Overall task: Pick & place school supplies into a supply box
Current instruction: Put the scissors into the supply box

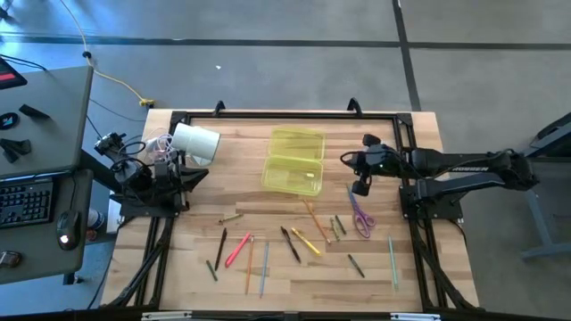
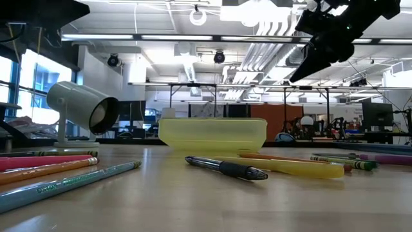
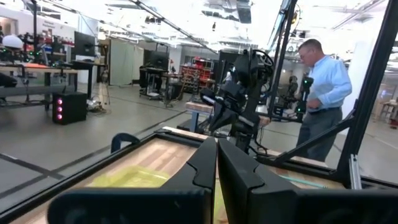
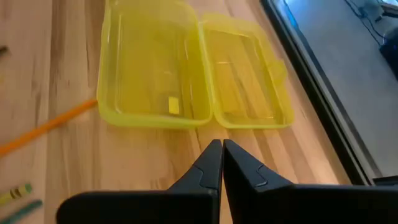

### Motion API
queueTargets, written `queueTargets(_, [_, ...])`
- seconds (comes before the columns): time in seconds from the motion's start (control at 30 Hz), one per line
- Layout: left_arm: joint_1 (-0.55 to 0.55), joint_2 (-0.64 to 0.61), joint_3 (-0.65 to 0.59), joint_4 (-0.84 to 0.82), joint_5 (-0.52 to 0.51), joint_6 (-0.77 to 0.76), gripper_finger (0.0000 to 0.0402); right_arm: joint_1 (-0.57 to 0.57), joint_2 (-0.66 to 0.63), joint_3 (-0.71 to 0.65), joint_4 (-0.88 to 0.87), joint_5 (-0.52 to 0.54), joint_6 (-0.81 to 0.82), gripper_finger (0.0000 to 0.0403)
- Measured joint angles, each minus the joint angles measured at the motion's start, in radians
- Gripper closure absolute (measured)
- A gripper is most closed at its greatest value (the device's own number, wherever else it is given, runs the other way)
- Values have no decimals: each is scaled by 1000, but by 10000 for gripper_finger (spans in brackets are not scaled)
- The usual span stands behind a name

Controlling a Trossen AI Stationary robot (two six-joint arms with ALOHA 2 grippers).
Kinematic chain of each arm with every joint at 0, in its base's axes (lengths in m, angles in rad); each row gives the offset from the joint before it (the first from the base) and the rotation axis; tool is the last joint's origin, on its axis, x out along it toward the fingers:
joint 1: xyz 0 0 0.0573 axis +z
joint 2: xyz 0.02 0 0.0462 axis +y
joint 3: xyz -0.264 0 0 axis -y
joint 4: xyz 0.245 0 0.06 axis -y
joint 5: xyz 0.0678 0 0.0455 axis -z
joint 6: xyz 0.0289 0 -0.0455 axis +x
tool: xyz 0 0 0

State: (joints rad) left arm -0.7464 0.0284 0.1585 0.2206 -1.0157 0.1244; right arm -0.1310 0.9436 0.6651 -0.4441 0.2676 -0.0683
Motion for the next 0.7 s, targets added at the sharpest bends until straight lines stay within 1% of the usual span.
queueTargets(0.13, [0, 0, 0, -18, 0, -17, 350, 0, 0, 0, -34, -25, 25, 402])
queueTargets(0.2, [0, 0, 0, -17, 0, -47, 350, 0, 0, 0, -85, -57, 25, 402])
queueTargets(0.33, [0, 0, 0, -26, 0, -53, 350, 1, 0, 0, -143, -135, 35, 402])
queueTargets(0.53, [0, 0, 0, -42, -17, -54, 350, 1, 23, 1, -142, -158, 61, 402])
queueTargets(0.7, [0, 0, 0, -45, -23, -54, 350, 1, 103, 1, -143, -174, 61, 402])
